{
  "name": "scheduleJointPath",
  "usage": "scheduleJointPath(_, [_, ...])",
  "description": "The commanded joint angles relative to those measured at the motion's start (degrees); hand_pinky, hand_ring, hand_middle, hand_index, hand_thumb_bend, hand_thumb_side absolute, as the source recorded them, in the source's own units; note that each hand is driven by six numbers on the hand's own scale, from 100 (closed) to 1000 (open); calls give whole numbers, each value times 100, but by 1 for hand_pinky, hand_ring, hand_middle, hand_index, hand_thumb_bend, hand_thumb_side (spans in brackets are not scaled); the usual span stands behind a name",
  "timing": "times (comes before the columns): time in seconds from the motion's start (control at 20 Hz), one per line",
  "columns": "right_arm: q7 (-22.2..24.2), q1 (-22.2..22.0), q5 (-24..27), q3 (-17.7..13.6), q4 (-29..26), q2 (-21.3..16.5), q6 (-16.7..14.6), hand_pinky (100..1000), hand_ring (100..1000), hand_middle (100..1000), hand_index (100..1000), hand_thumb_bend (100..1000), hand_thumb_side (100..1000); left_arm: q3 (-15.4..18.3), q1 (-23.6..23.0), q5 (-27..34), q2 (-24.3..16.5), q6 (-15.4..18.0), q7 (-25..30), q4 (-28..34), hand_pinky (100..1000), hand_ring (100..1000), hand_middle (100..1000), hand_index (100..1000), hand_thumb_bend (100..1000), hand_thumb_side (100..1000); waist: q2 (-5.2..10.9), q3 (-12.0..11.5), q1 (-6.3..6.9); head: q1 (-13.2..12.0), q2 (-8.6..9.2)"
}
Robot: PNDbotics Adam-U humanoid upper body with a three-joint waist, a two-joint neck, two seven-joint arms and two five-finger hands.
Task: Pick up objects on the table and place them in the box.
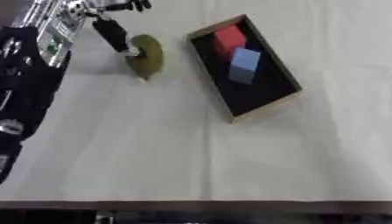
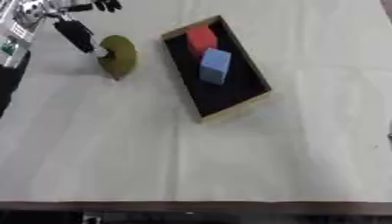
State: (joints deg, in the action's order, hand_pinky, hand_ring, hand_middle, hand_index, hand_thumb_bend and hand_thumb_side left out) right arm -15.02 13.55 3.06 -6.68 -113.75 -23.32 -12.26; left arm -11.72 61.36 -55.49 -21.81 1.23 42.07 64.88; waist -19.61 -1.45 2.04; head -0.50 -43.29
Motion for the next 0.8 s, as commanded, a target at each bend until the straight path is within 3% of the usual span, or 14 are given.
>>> scheduleJointPath(0.05, [-9,25,-24,-39,-84,-85,-3,885,816,579,879,100,641,105,87,-183,-6,-86,-74,-142,889,862,803,919,562,288,119,12,-21,-31,26])
scheduleJointPath(0.4, [-6,39,-23,-34,-84,-55,5,885,816,578,879,100,642,88,68,-607,116,-91,-99,-482,871,836,767,874,538,237,81,37,-28,-41,37])
scheduleJointPath(0.8, [-12,40,-22,-39,-84,-38,16,886,816,578,880,100,643,79,37,-815,200,-76,-146,-640,823,742,657,791,394,181,71,52,-30,-38,45])
